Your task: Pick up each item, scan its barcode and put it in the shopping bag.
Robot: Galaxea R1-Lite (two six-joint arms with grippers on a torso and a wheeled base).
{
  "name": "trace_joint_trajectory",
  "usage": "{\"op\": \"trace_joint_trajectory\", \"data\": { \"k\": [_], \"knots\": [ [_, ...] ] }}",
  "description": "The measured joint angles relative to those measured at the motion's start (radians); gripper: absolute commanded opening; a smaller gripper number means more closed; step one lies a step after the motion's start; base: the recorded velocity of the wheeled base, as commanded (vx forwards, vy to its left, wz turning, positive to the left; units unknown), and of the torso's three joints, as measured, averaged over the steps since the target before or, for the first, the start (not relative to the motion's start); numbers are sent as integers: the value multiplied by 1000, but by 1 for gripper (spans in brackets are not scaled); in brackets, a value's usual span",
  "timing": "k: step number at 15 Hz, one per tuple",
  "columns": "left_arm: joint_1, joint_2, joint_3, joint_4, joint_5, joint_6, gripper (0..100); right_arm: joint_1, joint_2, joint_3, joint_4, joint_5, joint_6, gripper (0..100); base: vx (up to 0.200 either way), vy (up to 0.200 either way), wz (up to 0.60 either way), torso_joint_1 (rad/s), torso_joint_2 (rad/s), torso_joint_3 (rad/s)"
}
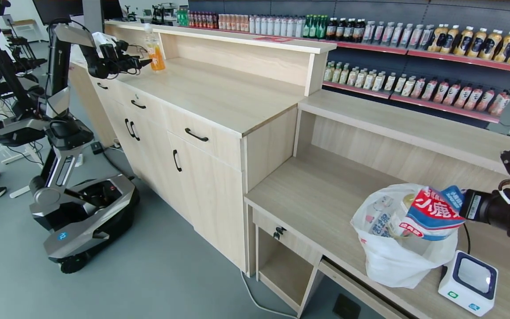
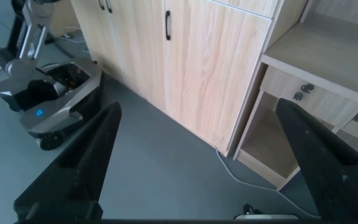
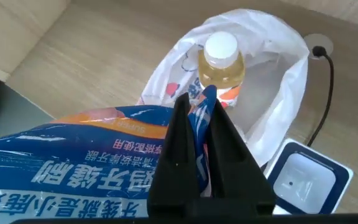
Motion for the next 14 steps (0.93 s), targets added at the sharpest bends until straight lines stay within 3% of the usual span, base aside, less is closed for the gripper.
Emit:
{"op": "trace_joint_trajectory", "data": {
  "k": [6, 14],
  "knots": [
    [0, 0, 0, 0, 0, 0, 100, -68, 165, 61, -126, -52, 33, 0, 0, 0, 0, 0, 0, 0],
    [0, 0, 0, 0, 0, 0, 100, -69, 313, 75, -257, -50, 34, 0, 0, 0, 0, 0, 0, 0]
  ]
}}
